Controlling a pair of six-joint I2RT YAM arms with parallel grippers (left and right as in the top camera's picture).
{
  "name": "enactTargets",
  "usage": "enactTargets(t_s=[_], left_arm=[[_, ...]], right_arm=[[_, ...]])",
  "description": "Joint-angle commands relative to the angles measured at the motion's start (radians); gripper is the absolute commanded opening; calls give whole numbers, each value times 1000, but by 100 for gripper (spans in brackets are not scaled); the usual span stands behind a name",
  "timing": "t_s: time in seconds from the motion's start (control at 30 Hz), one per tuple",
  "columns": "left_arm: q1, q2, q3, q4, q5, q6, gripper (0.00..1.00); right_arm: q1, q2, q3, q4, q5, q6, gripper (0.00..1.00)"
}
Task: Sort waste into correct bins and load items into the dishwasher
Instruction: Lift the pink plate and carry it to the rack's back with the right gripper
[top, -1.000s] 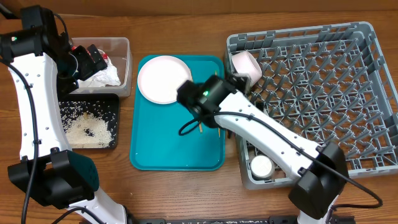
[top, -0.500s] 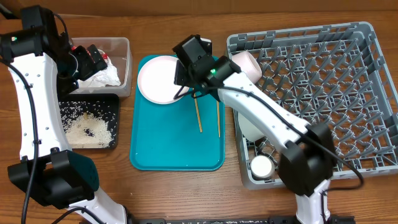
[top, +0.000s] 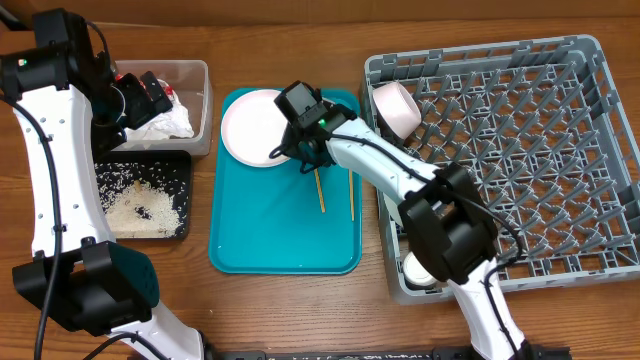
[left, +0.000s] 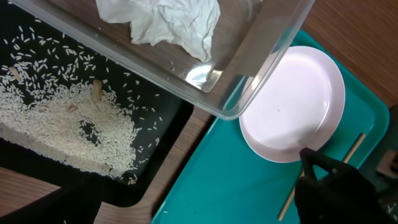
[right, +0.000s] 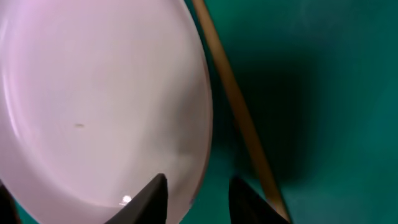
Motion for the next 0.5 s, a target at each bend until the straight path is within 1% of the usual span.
enactTargets(t_s=[0.0, 0.03, 0.1, 0.17, 0.33, 0.47], left_arm=[[-1, -22, 11, 3, -7, 12, 100], [-1, -22, 11, 3, -7, 12, 100], [-1, -22, 11, 3, -7, 12, 100], [-1, -22, 11, 3, -7, 12, 100], [-1, -22, 11, 3, -7, 12, 100], [-1, -22, 11, 3, -7, 12, 100]], right_arm=[[10, 27, 11, 11, -9, 25, 29], [11, 37, 11, 12, -9, 29, 25], [10, 48, 11, 8, -8, 40, 13], [10, 52, 11, -2, -9, 40, 4], [2, 48, 18, -53, -9, 31, 4], [-19, 16, 77, -108, -8, -56, 4]])
